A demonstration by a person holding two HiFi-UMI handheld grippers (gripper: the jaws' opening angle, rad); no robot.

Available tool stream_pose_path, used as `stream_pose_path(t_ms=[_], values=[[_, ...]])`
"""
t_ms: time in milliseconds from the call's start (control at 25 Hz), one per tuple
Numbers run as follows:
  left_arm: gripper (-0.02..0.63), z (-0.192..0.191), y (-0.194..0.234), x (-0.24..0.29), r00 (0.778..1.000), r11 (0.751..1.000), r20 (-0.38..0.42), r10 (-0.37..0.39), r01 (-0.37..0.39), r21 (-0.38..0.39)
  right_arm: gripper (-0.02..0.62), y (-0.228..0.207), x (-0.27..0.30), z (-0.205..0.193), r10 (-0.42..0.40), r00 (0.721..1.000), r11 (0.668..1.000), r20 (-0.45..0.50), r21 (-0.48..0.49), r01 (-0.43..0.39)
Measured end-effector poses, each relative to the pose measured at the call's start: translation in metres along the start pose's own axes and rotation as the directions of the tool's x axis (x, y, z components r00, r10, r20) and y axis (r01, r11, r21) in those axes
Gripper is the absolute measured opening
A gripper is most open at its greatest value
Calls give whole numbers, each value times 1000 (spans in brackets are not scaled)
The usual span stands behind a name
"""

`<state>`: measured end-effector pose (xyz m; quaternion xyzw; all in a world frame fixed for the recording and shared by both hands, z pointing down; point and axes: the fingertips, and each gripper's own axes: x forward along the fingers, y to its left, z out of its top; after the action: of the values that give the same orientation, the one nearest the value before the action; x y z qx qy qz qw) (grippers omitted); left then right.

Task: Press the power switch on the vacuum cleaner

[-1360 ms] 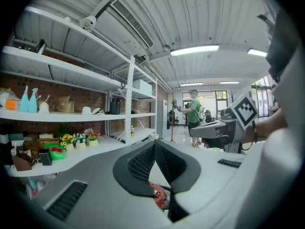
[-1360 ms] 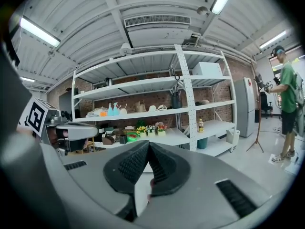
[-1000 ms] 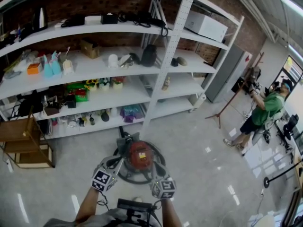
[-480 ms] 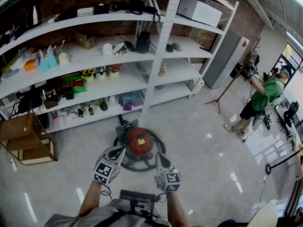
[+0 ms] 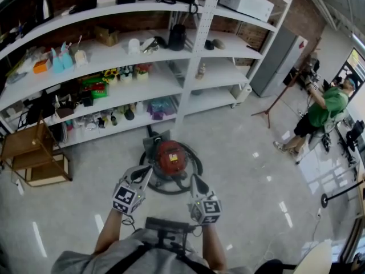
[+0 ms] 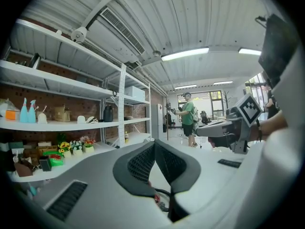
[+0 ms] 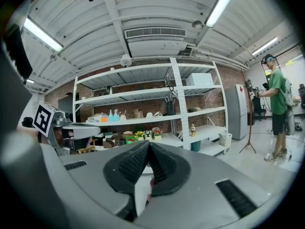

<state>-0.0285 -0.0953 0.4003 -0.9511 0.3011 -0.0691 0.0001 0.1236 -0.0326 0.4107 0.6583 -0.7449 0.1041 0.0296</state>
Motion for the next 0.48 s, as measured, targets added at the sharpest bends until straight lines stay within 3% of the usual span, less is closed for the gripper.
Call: stream_pose_path(t_ms=[480], values=[[6,-3,2,-17,999,999,-10,31,-32,-4,11,5,-9,0,20,1000,1000,3,5,-20]])
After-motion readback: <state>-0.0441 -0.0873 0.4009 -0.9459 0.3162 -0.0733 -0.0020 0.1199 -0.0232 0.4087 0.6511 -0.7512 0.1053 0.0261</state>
